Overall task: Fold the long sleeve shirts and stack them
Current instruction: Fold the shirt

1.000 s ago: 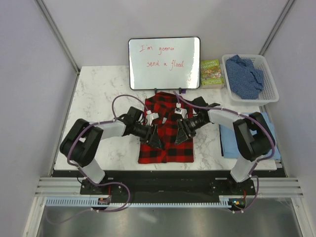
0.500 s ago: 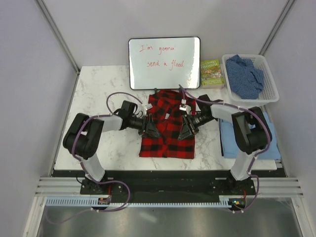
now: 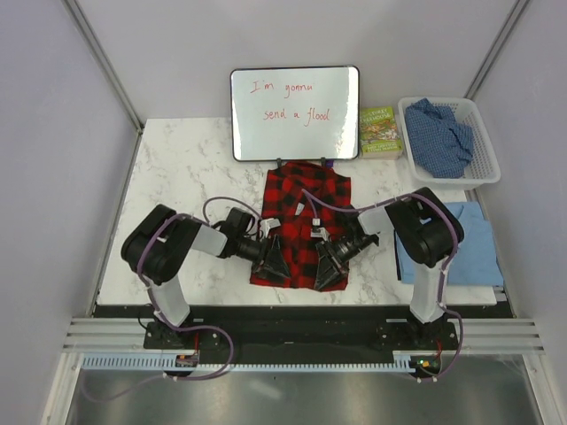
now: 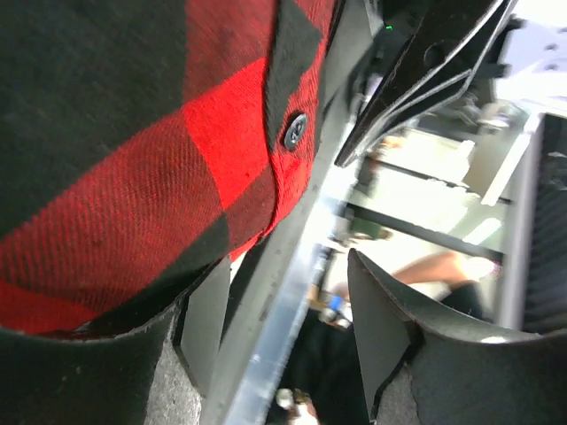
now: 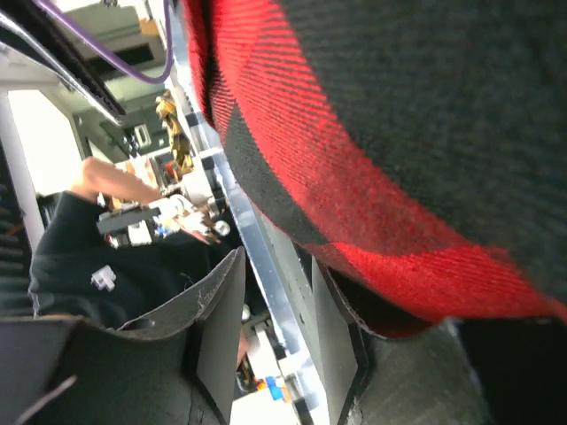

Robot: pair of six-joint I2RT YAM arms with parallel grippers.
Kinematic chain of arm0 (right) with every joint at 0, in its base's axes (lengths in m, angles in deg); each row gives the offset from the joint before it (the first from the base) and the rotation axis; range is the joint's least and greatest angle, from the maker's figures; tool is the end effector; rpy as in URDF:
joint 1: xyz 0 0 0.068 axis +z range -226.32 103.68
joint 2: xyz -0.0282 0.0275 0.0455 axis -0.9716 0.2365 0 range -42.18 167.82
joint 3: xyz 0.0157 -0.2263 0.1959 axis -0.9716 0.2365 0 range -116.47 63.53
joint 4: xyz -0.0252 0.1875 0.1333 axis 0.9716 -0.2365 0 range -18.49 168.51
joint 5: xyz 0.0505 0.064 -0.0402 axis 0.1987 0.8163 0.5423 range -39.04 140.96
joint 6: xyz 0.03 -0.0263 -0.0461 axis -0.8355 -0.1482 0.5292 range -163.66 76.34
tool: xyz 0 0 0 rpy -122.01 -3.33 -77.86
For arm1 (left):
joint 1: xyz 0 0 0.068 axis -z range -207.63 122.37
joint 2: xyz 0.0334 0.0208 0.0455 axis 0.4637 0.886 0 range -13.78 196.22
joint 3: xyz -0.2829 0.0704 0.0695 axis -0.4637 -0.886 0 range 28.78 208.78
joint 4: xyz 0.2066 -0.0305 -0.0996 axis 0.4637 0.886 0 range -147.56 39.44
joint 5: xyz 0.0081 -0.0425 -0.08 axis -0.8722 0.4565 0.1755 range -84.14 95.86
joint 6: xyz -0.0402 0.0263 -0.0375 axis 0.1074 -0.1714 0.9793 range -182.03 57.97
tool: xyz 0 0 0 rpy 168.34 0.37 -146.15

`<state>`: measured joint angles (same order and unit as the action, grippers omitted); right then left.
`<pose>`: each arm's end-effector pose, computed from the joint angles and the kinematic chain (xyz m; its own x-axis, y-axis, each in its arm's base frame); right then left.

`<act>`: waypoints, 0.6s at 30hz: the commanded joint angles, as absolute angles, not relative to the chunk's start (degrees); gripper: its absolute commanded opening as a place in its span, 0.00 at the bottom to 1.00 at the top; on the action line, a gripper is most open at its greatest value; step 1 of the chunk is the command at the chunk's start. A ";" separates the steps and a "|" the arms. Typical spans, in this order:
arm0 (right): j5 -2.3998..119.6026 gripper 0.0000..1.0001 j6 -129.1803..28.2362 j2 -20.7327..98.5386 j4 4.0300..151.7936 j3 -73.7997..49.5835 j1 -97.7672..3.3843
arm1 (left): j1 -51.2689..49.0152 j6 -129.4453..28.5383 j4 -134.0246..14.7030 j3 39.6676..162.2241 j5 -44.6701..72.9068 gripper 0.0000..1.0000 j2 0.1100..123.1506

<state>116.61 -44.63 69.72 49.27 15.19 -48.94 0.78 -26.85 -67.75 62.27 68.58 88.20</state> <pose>0.2231 0.1623 0.1278 -0.8894 -0.4527 0.0643 -0.1350 0.3944 0.9090 0.2131 -0.1613 0.1423 -0.9740 0.2266 0.0060 0.0829 0.3810 -0.9209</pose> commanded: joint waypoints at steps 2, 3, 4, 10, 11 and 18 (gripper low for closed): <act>114.06 0.42 -27.85 77.53 33.42 8.77 -50.92 | -3.45 -26.79 -68.53 63.49 68.49 0.64 90.22; 113.89 0.42 -27.75 74.22 33.59 8.94 -50.83 | -3.46 -27.75 -68.46 63.41 70.00 0.64 87.85; 114.33 0.42 -27.92 72.01 33.68 9.12 -50.66 | -3.63 -28.97 -67.67 63.49 70.97 0.65 84.95; 116.00 0.50 -28.54 57.15 31.31 4.12 -51.00 | -3.02 -61.90 -35.96 73.85 61.89 0.65 56.83; 114.87 0.51 -29.85 56.36 33.66 2.11 -50.92 | -2.06 -70.82 -34.89 74.13 52.88 0.65 54.10; 104.69 0.50 -36.89 64.05 43.09 -10.02 -49.43 | 15.68 -84.80 -35.66 62.81 25.39 0.64 41.77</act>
<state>110.88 -34.66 57.92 37.82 -3.67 -50.52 7.84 -71.36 -41.96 69.86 44.73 41.49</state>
